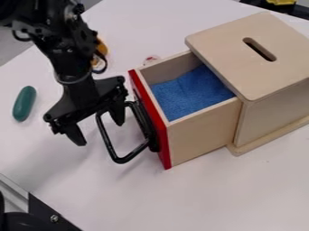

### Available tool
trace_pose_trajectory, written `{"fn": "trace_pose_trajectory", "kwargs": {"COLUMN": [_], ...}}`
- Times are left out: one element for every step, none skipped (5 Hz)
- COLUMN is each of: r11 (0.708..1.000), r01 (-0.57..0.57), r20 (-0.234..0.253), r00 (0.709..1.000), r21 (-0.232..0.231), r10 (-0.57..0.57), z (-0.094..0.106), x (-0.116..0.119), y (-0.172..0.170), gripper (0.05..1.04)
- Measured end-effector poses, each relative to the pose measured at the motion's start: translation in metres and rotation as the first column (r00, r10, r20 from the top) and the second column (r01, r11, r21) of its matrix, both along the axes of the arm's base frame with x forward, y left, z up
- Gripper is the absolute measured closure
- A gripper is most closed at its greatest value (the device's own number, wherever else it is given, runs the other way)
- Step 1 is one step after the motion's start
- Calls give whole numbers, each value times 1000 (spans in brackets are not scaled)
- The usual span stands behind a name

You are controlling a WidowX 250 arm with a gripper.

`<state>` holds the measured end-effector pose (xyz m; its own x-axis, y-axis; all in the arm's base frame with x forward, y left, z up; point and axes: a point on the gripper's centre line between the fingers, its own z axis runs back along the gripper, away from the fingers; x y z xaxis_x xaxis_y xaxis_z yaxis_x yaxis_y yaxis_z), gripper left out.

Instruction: Open the drawer

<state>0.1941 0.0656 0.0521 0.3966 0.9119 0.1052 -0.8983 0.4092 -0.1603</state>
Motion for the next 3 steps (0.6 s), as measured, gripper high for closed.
{"fn": "trace_pose_trajectory", "kwargs": {"r11": [1000,999,999], "r01": [14,22,7], "r20": [41,85,68], "r00": [999,996,998], "r21": [3,38,53], "r10": [-14,-25,-11], "z": [14,32,42], "x": [-1,-4,-9], "y": [-2,-1,9], "gripper": [83,83,83]}}
